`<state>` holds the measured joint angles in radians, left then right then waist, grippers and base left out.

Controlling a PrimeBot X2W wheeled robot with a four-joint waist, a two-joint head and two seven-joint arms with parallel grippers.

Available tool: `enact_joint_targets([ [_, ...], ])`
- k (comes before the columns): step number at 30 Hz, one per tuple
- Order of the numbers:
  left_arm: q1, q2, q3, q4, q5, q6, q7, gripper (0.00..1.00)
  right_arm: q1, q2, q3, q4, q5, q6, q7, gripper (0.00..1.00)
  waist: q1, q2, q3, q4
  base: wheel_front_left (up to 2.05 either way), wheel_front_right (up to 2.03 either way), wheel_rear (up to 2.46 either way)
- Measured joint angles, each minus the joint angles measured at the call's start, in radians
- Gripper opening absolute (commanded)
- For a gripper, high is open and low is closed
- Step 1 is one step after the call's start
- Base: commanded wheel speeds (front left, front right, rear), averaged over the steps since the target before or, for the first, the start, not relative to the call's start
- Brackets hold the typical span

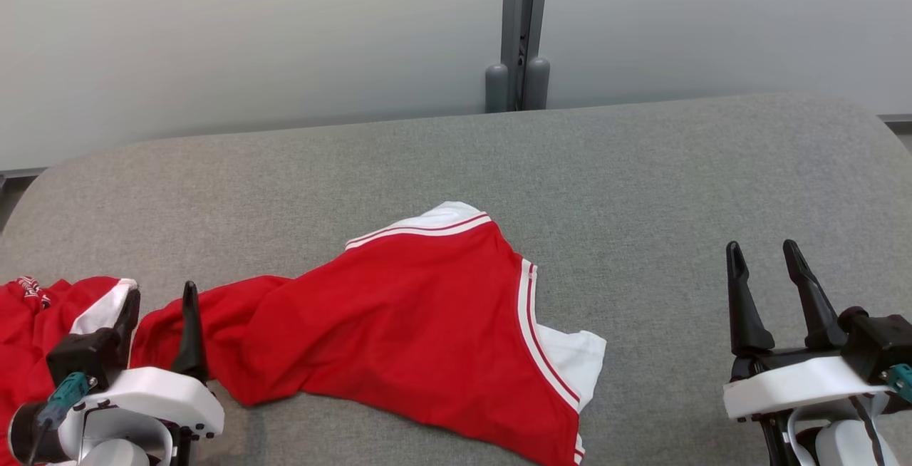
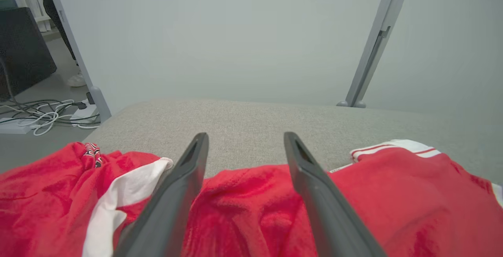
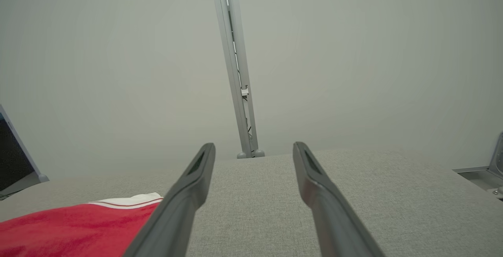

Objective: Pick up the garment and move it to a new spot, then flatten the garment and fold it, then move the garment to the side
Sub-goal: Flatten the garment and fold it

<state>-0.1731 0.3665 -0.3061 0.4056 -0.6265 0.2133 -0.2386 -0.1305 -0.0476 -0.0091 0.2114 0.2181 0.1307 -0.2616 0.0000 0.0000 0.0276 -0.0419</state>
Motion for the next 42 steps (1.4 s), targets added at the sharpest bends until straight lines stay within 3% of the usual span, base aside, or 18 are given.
enact_joint_targets([
  [5, 0.056, 0.006, 0.013, -0.128, 0.031, 0.035, -0.015, 1.00, 0.019, 0.000, 0.006, 0.003, 0.002, 0.000, 0.000, 1.00, 0.0000, 0.0000, -0.019, 0.007, 0.00, 0.00, 0.00],
  [9, 0.122, -0.022, 0.014, -0.241, 0.055, 0.052, -0.021, 1.00, 0.036, 0.000, 0.033, 0.015, 0.022, 0.000, 0.000, 1.00, 0.0000, 0.0000, -0.023, 0.014, 0.00, 0.00, 0.00],
  [16, 0.145, -0.061, -0.005, -0.250, 0.069, 0.036, -0.022, 1.00, 0.030, 0.000, 0.050, 0.035, 0.024, 0.000, 0.000, 1.00, 0.0000, 0.0000, -0.017, 0.048, 0.00, 0.00, 0.00],
  [24, 0.138, -0.070, -0.010, -0.230, 0.071, 0.024, -0.025, 1.00, 0.017, 0.000, 0.053, 0.056, 0.021, 0.000, 0.000, 1.00, 0.0000, 0.0000, -0.018, 0.094, 0.00, 0.00, 0.00],
  [33, 0.132, -0.072, -0.009, -0.203, 0.063, 0.015, -0.025, 1.00, 0.015, 0.000, 0.068, 0.070, 0.023, 0.000, 0.000, 1.00, 0.0000, 0.0000, -0.009, 0.101, 0.00, 0.00, 0.00],
  [42, 0.095, -0.088, -0.026, -0.190, 0.063, -0.006, -0.024, 1.00, -0.142, -0.032, 0.198, 0.295, 0.090, 0.000, 0.054, 1.00, 0.0000, 0.0000, 0.014, 0.131, 0.00, 0.00, 0.00],
])
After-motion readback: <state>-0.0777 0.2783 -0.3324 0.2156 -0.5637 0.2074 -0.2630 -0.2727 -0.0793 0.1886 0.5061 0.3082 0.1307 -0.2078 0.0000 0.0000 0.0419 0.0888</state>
